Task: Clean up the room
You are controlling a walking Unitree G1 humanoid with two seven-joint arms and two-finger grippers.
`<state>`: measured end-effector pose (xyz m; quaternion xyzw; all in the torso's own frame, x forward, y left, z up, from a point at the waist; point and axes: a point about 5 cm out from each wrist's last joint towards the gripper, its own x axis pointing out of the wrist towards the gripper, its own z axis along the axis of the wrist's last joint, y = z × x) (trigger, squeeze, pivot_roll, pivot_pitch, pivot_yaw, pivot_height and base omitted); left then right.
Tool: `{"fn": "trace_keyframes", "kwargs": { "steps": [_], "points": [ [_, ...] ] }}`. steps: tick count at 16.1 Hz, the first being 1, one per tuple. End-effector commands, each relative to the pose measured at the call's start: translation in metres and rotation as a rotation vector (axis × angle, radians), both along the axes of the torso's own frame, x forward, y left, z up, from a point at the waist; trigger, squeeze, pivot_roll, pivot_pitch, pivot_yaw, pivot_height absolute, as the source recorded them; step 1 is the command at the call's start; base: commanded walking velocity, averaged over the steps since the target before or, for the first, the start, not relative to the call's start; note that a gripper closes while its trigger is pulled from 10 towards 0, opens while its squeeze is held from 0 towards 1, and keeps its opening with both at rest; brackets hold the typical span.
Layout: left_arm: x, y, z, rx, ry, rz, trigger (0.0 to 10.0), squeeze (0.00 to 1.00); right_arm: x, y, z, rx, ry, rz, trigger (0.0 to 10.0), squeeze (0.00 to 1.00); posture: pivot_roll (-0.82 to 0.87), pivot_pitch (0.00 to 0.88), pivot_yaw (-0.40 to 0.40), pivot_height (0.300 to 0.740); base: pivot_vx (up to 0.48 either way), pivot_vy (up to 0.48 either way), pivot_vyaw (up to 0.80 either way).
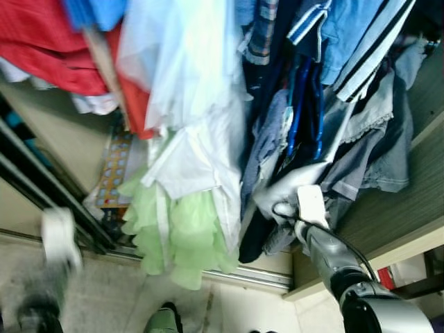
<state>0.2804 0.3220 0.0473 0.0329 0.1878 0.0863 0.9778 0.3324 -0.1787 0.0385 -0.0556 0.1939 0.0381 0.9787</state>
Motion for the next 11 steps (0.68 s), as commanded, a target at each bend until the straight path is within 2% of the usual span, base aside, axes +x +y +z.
{"fn": "trace_keyframes", "kwargs": {
  "steps": [1,4,7,8,9,10,11],
  "points": [
    [-0.012,-0.007,-0.013,-0.042,0.010,-0.054,10.0,0.00,-0.002,-0.009,0.000,0.020,-0.014,0.005,10.0,0.00,0.14,0.183,-0.062,0.740,0.000,0.000,0.00],
    [-0.014,-0.013,-0.009,-0.059,-0.058,-0.098,10.0,0.00,-0.003,-0.007,0.004,0.034,-0.061,0.044,10.0,0.00,0.13,0.188,-0.066,0.740,0.000,0.000,0.00],
    [-0.029,-0.029,-0.006,-0.079,-0.148,-0.137,10.0,0.00,-0.014,-0.007,0.008,0.061,-0.144,0.087,10.0,0.00,0.11,0.188,-0.072,0.740,0.000,0.000,0.00],
    [-0.038,-0.034,-0.004,-0.089,-0.174,-0.139,10.0,0.00,-0.019,-0.007,0.011,0.035,-0.180,0.106,10.0,0.00,0.11,0.187,-0.075,0.740,0.000,0.000,0.00],
    [-0.053,-0.043,0.001,-0.091,-0.207,-0.163,10.0,0.00,-0.030,-0.009,0.016,-0.095,-0.233,0.135,10.0,0.00,0.11,0.184,-0.082,0.740,0.000,0.000,0.00],
    [-0.059,-0.048,0.004,-0.093,-0.224,-0.179,10.0,0.00,-0.034,-0.009,0.019,-0.149,-0.261,0.147,10.0,0.00,0.11,0.183,-0.082,0.740,0.000,0.000,0.00],
    [-0.063,-0.052,0.009,-0.088,-0.245,-0.191,10.0,0.00,-0.038,-0.008,0.025,-0.149,-0.292,0.170,10.0,0.00,0.12,0.182,-0.083,0.740,0.000,0.000,0.00]
  ]
}}
